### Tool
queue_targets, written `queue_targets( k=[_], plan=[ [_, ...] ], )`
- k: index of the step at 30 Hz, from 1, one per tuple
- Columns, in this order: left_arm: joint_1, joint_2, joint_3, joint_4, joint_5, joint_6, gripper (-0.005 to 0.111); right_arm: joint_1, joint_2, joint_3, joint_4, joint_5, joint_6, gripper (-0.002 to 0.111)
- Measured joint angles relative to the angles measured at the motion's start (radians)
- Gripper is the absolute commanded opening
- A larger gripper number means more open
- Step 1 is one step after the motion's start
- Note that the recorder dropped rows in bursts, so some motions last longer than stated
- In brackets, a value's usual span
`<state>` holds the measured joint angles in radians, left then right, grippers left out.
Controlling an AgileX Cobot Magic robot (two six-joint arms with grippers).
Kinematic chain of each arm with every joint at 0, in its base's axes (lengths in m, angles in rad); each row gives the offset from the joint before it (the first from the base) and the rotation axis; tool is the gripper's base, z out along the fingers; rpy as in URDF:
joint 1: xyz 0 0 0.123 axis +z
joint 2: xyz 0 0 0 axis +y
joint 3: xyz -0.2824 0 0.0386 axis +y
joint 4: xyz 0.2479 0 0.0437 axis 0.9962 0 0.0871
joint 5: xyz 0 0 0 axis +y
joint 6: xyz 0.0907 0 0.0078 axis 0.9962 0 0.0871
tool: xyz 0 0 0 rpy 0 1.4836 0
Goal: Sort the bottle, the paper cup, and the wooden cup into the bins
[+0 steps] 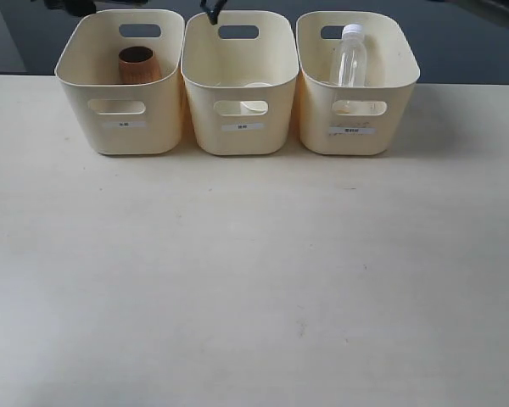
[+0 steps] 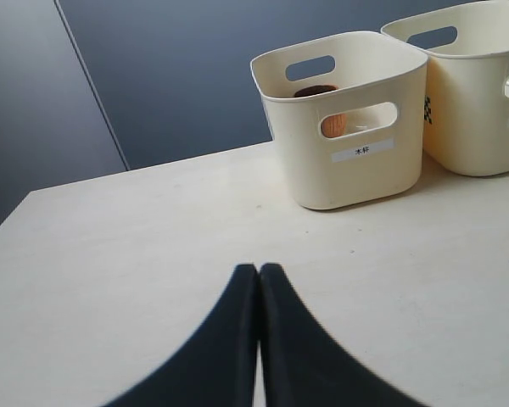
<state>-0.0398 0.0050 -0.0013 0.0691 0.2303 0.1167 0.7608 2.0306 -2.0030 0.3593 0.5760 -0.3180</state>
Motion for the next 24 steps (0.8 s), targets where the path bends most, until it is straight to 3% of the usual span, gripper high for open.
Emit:
queue_targets(
  k=[7, 24],
  plan=[
    [0.0, 0.0, 0.0, 0.0, 0.0, 0.0, 0.0, 0.0, -0.117, 0.0, -0.214, 0.16, 0.148, 0.064],
    [0.0, 0.0, 0.0, 0.0, 0.0, 0.0, 0.0, 0.0, -0.401, -0.002, -0.297, 0.5, 0.165, 0.064]
  ],
)
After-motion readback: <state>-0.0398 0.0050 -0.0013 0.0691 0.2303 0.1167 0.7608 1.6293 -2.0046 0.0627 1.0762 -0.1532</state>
